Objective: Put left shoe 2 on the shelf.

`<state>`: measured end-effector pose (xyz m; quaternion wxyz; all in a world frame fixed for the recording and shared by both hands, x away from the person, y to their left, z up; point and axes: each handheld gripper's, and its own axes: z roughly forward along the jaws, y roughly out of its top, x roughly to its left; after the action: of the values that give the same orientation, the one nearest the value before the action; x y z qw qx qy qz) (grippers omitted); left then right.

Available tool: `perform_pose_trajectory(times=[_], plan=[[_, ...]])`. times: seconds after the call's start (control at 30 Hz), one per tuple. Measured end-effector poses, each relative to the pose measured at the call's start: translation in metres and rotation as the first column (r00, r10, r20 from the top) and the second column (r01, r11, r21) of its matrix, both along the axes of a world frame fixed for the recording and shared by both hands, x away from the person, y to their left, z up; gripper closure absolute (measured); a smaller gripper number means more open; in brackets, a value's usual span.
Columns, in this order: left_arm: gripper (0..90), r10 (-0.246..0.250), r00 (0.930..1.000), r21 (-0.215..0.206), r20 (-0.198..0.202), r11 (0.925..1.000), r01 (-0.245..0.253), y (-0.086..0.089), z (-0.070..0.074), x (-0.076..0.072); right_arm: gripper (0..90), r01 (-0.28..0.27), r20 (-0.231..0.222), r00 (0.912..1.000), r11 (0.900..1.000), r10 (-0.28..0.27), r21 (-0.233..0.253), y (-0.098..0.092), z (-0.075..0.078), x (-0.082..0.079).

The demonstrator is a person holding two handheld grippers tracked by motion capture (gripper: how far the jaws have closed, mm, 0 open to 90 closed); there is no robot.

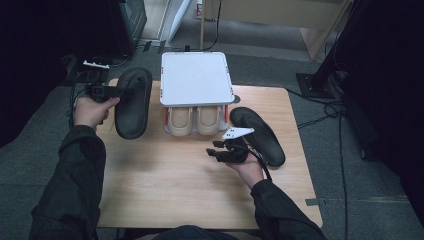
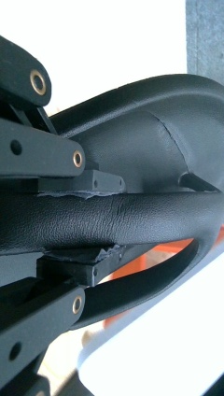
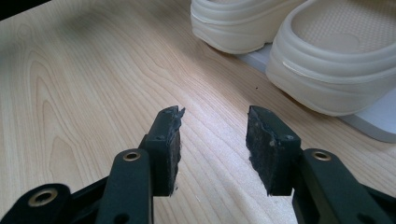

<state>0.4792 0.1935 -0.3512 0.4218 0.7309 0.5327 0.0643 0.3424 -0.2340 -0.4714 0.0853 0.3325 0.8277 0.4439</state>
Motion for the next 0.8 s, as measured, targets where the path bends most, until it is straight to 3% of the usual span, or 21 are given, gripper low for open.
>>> perform_pose_trajectory(times=[0.2, 0.4, 0.67, 0.8], plan=[[68.0, 0.011, 0.9998, -0.009, 0.016, 0.9999, -0.011, -0.006, 0.023, 0.003, 55.4, 0.005, 0.002, 1.0000, 1.000, -0.005, -0.013, -0.001, 0.000, 0.001], [68.0, 0.002, 0.9998, 0.046, 0.018, 0.9990, -0.003, -0.026, 0.043, 0.012, 55.5, 0.007, -0.001, 1.0000, 1.000, -0.007, -0.015, -0.002, -0.002, 0.002], [68.0, -0.013, 0.9997, 0.066, 0.022, 0.9977, 0.012, -0.055, 0.067, 0.031, 55.4, 0.004, -0.002, 1.0000, 1.000, -0.004, -0.009, -0.001, -0.002, 0.001], [67.9, -0.014, 0.9998, 0.046, 0.016, 0.9989, 0.013, -0.067, 0.072, 0.041, 55.4, -0.001, 0.000, 1.0000, 1.000, 0.001, -0.009, 0.000, -0.002, 0.001]])
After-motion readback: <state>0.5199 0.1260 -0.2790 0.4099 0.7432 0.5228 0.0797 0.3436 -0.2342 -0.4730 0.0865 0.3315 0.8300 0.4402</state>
